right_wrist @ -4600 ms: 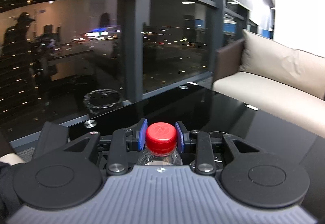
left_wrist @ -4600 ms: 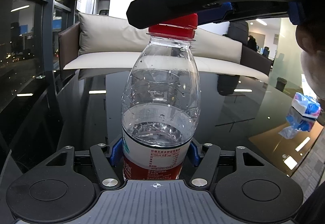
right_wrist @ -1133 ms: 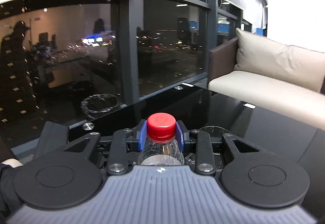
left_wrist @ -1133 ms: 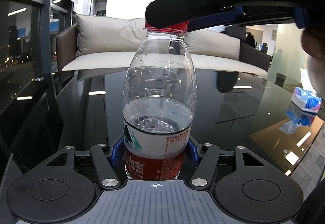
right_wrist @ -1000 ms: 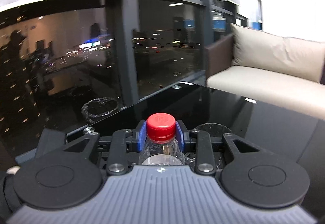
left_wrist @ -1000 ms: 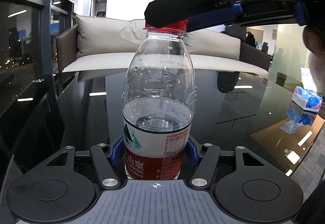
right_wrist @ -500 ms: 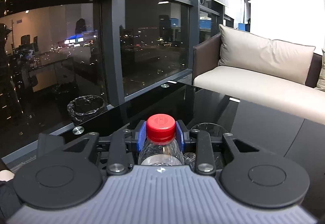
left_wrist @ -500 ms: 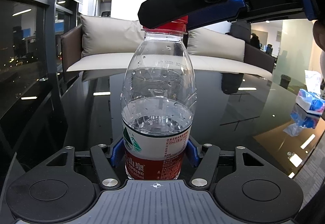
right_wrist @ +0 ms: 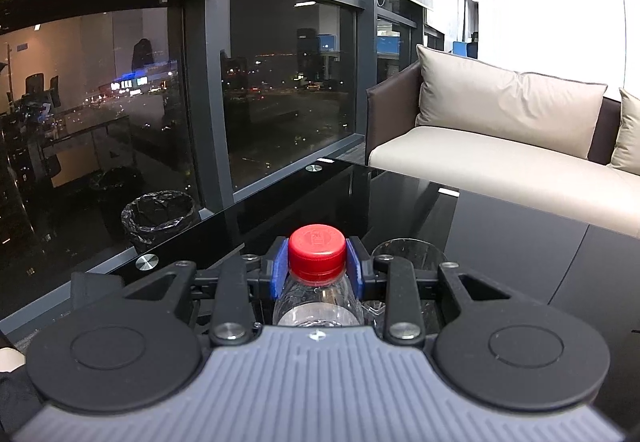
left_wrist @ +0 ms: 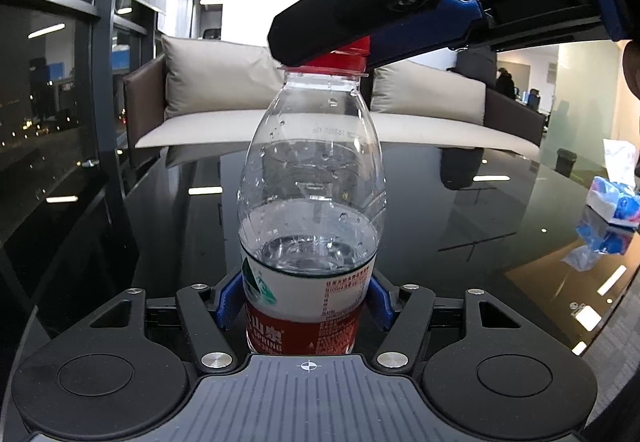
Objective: Unscrew bottle cap and pour
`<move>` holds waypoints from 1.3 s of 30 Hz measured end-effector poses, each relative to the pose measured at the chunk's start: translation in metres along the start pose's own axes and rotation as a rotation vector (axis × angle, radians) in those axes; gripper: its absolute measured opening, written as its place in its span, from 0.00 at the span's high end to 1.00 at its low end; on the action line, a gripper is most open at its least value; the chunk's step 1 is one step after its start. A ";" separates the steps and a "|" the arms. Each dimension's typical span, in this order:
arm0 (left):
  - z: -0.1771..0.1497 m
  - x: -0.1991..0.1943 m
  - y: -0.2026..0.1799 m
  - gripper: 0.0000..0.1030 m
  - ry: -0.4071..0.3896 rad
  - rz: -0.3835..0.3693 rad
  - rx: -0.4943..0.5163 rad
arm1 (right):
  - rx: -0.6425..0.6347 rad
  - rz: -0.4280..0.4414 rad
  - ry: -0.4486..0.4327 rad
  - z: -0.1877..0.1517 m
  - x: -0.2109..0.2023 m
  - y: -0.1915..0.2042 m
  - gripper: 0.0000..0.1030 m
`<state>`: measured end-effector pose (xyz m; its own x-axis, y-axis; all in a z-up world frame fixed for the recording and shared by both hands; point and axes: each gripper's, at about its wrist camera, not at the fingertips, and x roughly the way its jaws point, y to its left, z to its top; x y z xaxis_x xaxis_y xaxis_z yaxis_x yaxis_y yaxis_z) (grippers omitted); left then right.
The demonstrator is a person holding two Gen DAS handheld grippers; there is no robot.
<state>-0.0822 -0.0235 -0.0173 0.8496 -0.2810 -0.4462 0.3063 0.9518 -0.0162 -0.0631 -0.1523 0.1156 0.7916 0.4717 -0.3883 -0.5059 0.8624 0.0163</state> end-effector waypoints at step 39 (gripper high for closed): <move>0.001 0.008 0.000 0.45 -0.001 -0.013 0.000 | -0.011 -0.061 -0.020 0.000 0.005 0.004 0.69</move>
<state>-0.0750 -0.0258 -0.0203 0.8461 -0.2933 -0.4450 0.3173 0.9481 -0.0217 -0.0614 -0.1461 0.1143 0.8279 0.4219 -0.3695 -0.4600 0.8878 -0.0169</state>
